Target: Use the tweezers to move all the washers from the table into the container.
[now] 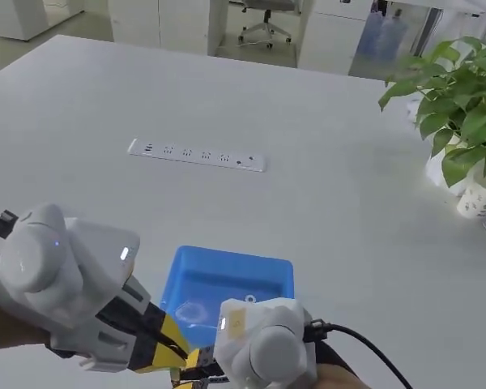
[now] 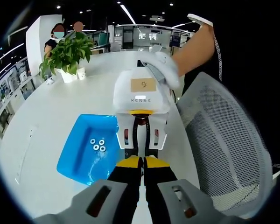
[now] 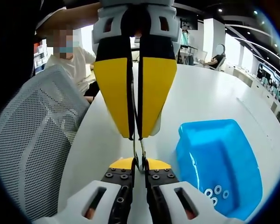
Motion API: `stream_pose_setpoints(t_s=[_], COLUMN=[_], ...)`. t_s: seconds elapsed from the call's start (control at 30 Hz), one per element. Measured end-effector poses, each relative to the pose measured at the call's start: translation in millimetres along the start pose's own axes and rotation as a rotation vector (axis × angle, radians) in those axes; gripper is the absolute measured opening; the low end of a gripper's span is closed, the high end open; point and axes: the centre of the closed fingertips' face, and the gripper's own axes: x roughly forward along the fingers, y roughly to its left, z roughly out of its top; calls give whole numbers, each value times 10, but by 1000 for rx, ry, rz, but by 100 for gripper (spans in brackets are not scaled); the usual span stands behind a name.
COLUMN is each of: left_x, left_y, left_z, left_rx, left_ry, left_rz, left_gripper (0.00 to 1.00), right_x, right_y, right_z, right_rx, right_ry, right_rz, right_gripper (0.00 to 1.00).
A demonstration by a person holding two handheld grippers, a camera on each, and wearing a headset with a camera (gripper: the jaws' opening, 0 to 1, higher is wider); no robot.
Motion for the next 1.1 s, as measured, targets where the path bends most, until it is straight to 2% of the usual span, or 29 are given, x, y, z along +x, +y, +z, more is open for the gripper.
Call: stream_pose_setpoints(t_s=[0.33, 1.1], left_x=[-50, -224], left_y=[-10, -8], left_z=[21, 230], left_rx=[-2, 18], left_ry=[-6, 4], left_rz=[1, -8], left_gripper=[4, 4], right_x=[-21, -212], right_y=[13, 20], right_z=[43, 251], right_rx=[-2, -23], right_ry=[-6, -36], right_rz=[1, -10], right_gripper=[9, 9])
